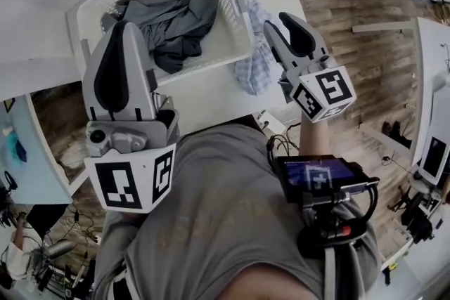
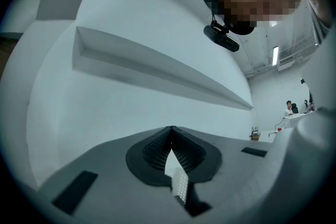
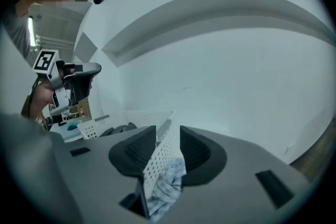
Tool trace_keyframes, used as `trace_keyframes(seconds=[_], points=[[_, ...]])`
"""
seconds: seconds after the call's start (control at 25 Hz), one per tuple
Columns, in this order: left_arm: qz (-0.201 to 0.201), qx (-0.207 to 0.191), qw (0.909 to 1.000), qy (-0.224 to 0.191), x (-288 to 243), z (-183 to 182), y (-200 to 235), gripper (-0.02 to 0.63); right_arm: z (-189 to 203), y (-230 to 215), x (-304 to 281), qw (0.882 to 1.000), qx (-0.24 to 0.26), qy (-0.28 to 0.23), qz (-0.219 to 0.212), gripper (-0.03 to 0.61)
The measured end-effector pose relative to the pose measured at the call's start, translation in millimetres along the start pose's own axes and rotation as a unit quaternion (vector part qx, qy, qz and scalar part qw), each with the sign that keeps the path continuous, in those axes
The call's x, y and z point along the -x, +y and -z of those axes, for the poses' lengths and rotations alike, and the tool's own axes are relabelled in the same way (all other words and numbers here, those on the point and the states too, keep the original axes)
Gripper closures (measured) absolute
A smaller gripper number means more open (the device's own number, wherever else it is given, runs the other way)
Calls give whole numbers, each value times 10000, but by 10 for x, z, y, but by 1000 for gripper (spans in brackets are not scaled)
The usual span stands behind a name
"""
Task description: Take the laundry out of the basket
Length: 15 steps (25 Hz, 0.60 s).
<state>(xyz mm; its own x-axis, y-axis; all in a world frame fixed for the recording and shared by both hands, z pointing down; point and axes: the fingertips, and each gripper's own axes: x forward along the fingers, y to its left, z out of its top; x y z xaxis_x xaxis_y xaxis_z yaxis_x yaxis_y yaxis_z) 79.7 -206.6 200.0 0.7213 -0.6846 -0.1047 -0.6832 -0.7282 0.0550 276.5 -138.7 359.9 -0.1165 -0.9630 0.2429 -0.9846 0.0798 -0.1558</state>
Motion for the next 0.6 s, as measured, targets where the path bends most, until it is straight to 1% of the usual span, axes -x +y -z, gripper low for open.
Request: trace_keyframes(seconds=[0.08,0.2,0.36,0.52,0.6], points=[[-137,-30,9997,-178,83,-90,54,606,-307,131,30,9992,251,-308,-98,443],[-394,-114,9983,-412,221,-221,141,606,-719,400,24,9947,547,-780,-380,453],[-653,-159,9967,-454,397,-319,269,606,-1045,858,-23,9874,774,-1151,-760,481],[-1004,-260,9927,-622,508,-428,435,606,-1370,1265,-225,9764,866,-1510,-1278,532],[-1116,-275,9911,-670,566,-468,502,606,-1481,1449,-293,9725,901,-1604,-1427,554]])
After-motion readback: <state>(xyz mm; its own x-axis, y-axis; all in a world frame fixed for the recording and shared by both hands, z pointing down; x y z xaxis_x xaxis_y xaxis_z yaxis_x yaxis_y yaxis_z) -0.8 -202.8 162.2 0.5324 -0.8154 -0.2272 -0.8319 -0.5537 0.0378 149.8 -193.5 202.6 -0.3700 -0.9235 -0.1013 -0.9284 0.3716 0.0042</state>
